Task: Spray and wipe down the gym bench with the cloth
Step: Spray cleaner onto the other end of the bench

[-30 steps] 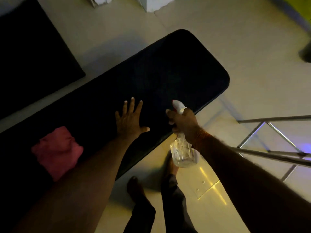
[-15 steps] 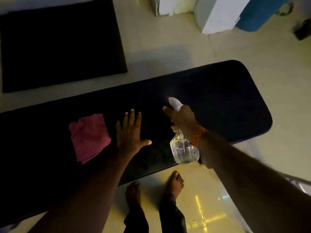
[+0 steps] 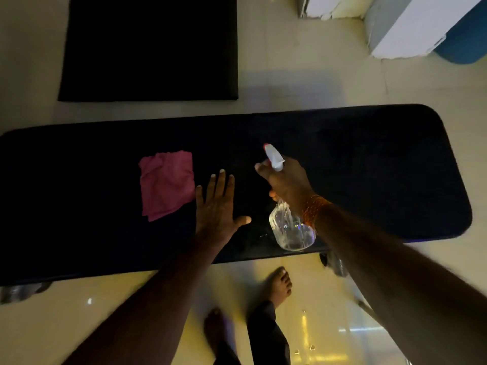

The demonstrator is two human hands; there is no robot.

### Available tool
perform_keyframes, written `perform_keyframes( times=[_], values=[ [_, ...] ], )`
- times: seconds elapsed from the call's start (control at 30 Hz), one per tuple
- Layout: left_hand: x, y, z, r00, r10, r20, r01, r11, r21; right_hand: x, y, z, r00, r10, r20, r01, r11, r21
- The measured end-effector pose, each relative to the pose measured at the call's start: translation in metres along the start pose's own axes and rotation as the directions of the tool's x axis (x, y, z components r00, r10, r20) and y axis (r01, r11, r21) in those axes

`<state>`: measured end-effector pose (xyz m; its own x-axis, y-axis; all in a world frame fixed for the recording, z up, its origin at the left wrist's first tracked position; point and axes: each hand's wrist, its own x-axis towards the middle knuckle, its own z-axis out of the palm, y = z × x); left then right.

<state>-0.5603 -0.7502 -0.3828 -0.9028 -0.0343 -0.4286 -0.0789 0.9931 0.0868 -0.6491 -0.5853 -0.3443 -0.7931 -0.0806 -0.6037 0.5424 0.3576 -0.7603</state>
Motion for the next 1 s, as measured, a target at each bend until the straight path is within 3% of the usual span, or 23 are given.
perform_keyframes(
  times=[0.1,0.33,0.5,0.67,0.73,0.9,1.0],
  values=[
    [-0.007,-0.002,0.005,1.000,0.005,-0.024,-0.005,1.000,0.004,-0.012,0.014,0.005,0.997,0.081,0.003,-0.081,0.997,0.003],
    [-0.044,-0.015,0.012,1.000,0.015,-0.018,-0.015,1.000,0.027,-0.070,0.057,0.013,0.995,0.083,-0.049,-0.083,0.996,-0.008],
    [-0.062,-0.027,0.013,0.999,0.038,0.028,-0.038,0.999,0.015,-0.108,0.090,0.026,0.997,0.042,0.061,-0.039,0.998,-0.058],
    [-0.072,-0.039,0.016,0.998,0.053,0.040,-0.053,0.999,0.008,-0.135,0.108,0.041,0.997,0.046,0.066,-0.041,0.996,-0.076],
    [-0.075,-0.043,0.016,0.997,0.054,0.047,-0.054,0.998,0.016,-0.140,0.107,0.049,0.995,0.075,0.066,-0.071,0.995,-0.063],
    [-0.080,-0.058,0.016,0.999,0.048,0.022,-0.049,0.998,0.030,-0.122,0.077,0.063,0.997,-0.017,0.075,0.020,0.999,-0.037],
    [-0.076,-0.066,0.015,0.998,0.062,0.022,-0.063,0.998,0.009,-0.101,0.051,0.071,1.000,0.011,0.002,-0.011,1.000,-0.028]
  ],
)
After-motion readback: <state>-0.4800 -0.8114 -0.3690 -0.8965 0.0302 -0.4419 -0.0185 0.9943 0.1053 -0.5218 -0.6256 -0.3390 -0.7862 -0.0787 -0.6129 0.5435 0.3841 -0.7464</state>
